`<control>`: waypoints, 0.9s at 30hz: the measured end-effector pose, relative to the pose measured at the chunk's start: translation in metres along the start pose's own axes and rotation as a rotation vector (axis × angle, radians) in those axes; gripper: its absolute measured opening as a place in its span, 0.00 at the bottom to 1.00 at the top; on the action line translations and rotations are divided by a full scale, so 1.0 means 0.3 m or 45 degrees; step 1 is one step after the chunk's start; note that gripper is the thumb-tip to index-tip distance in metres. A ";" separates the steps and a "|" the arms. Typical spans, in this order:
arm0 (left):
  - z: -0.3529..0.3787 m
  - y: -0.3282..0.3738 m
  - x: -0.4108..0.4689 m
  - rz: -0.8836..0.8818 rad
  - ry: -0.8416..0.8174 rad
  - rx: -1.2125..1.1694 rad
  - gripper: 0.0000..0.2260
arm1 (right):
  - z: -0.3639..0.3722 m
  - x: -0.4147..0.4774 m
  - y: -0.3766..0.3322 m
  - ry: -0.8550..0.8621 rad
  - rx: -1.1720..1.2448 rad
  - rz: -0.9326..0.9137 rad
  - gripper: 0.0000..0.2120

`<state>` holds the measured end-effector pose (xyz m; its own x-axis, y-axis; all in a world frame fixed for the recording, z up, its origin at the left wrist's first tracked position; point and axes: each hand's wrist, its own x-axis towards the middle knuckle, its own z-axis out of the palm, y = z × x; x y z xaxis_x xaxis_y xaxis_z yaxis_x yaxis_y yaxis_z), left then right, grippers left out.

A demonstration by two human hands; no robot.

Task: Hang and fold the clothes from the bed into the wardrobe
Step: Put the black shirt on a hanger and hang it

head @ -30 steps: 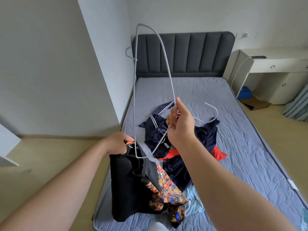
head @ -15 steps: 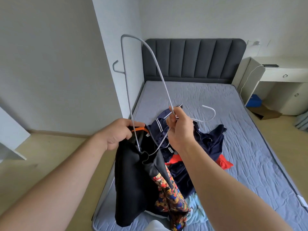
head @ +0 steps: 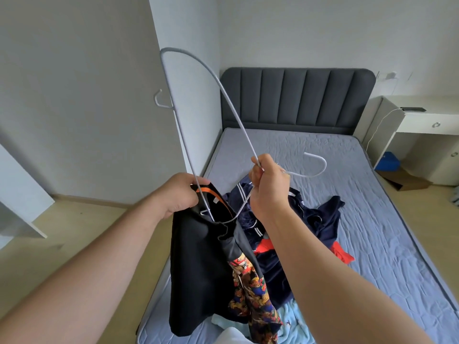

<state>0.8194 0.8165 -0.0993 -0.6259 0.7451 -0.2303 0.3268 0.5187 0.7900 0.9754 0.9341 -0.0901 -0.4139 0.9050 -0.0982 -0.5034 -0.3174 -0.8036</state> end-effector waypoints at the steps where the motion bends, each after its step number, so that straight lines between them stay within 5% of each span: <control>1: 0.000 -0.010 0.002 -0.014 0.005 0.030 0.32 | 0.003 0.000 -0.010 0.003 0.025 -0.005 0.09; 6: 0.016 -0.061 0.001 -0.071 -0.019 -0.001 0.35 | 0.008 0.019 -0.053 0.007 0.104 -0.024 0.13; 14: -0.001 0.012 -0.027 -0.065 0.014 -0.570 0.34 | -0.031 -0.015 0.067 0.078 -0.003 0.106 0.11; 21: -0.101 0.012 -0.052 -0.091 0.044 -0.873 0.35 | -0.041 -0.004 0.048 0.024 -0.332 -0.013 0.11; 23: -0.118 0.011 -0.040 -0.065 0.217 -0.841 0.30 | -0.045 0.000 0.042 0.016 -0.413 -0.056 0.17; 27: -0.117 -0.009 -0.018 0.017 0.558 -0.294 0.20 | -0.043 0.006 0.022 0.008 -0.436 -0.094 0.19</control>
<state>0.7969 0.7965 -0.0802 -0.8777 0.4792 0.0018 0.2023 0.3673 0.9078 0.9810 0.9372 -0.1032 -0.3806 0.9241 -0.0349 -0.2480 -0.1384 -0.9588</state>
